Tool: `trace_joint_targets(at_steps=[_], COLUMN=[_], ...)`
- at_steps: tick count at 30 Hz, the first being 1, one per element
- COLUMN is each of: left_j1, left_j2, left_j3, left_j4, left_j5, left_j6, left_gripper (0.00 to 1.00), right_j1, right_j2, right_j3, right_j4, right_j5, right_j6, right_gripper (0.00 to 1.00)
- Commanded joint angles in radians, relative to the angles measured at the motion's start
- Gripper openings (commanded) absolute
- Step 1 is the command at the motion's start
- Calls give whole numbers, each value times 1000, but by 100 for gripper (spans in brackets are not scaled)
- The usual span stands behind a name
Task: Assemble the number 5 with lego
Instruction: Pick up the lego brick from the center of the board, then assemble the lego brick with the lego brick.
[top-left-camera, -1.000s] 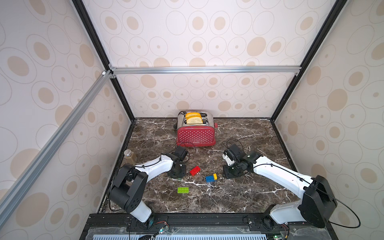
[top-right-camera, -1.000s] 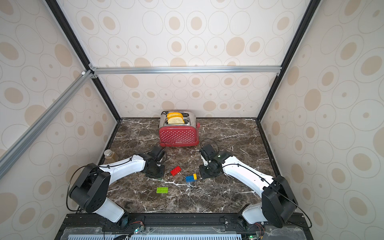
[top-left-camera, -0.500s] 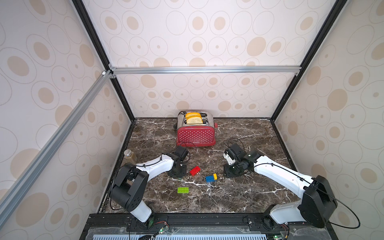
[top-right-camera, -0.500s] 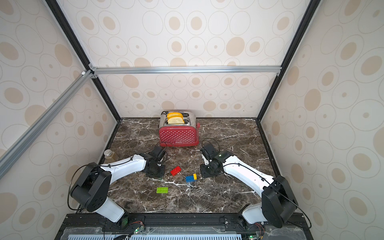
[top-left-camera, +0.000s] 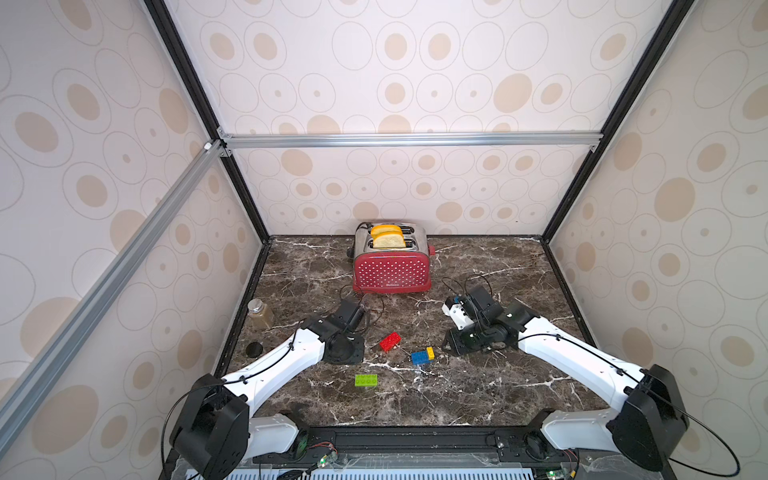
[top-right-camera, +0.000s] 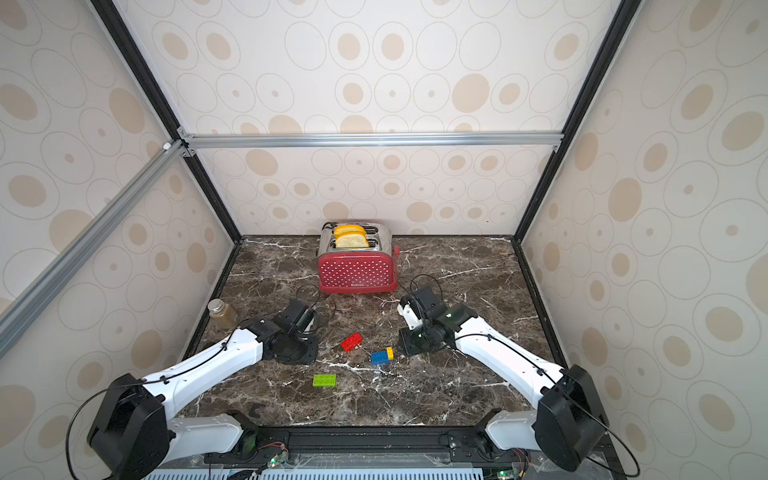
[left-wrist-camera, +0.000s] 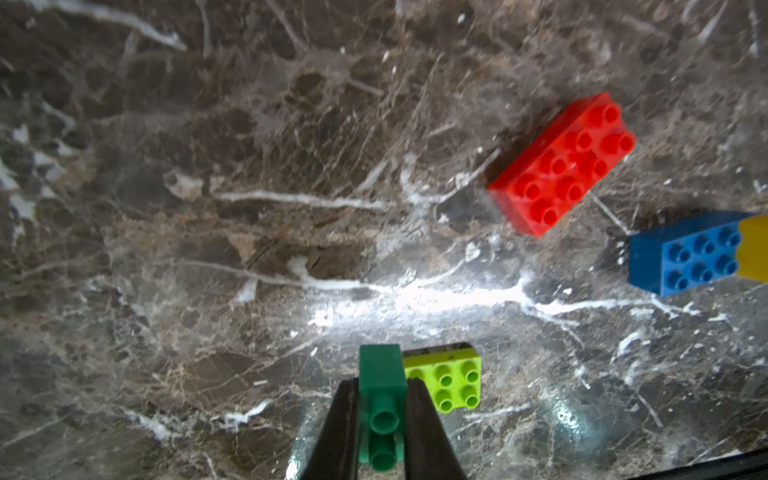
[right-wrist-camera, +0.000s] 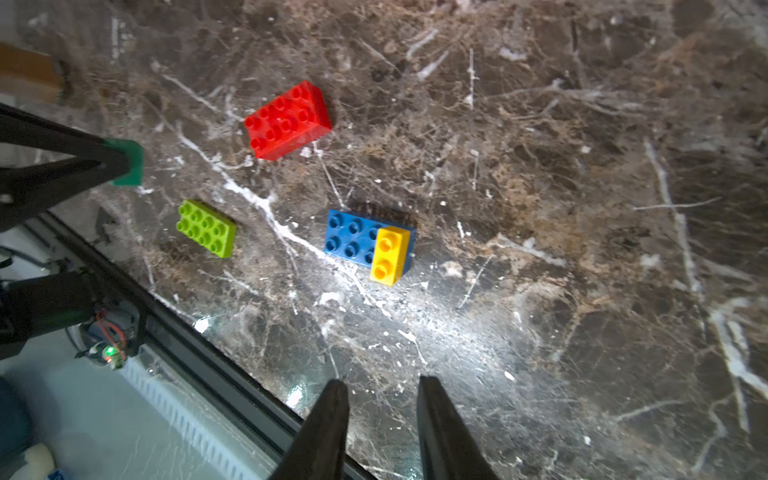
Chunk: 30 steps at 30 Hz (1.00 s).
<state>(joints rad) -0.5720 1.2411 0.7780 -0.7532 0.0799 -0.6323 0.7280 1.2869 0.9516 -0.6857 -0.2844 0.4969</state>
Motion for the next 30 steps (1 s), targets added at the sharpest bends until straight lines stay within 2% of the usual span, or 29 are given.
trace_joint_targets(at_steps=[1,7,16,30], left_j1=[-23,-39,-80,-115], left_j2=[-45,-108,-136,-35], left_j3=[-26,-84,-156,-123], left_j4=[-48,-51,7,69], left_j5=[-8,-12,-2,17], left_j6=[-66,-124,-172,-159], left_gripper=[6,5,3,0], right_j1=[6,67,87,103], right_j2=[-28,-96,-80,-59], right_j3=[-35,-86,-100,-81], right_j4=[29,55,67,60], right_j5=[-81,-103,-100,-91], right_j6=[-82,-139,-146,-138], right_gripper=[34,34,34,34])
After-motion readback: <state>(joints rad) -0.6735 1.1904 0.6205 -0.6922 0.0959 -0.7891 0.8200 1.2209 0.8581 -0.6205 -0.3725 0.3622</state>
